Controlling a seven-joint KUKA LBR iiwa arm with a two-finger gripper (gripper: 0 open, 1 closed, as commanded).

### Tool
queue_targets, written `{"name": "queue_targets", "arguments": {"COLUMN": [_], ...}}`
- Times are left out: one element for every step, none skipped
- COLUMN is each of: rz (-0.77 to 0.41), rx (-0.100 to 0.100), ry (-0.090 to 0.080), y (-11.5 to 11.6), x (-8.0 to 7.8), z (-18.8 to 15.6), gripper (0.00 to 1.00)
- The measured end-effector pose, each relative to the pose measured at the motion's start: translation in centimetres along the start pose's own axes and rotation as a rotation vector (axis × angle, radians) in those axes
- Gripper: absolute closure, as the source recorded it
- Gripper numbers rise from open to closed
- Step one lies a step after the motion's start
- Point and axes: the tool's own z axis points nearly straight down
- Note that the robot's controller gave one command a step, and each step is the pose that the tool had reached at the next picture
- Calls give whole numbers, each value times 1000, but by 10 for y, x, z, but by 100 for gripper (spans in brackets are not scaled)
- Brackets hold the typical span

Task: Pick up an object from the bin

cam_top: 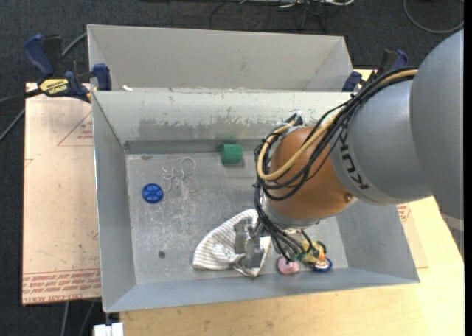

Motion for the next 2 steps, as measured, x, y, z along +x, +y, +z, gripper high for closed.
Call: {"name": "queue_targets", "arguments": {"rz": [0, 23], "rx": [0, -1], "ry": [0, -2], "y": [0, 2], "x": [0, -4], "z": [0, -145], "gripper": [100, 100]}}
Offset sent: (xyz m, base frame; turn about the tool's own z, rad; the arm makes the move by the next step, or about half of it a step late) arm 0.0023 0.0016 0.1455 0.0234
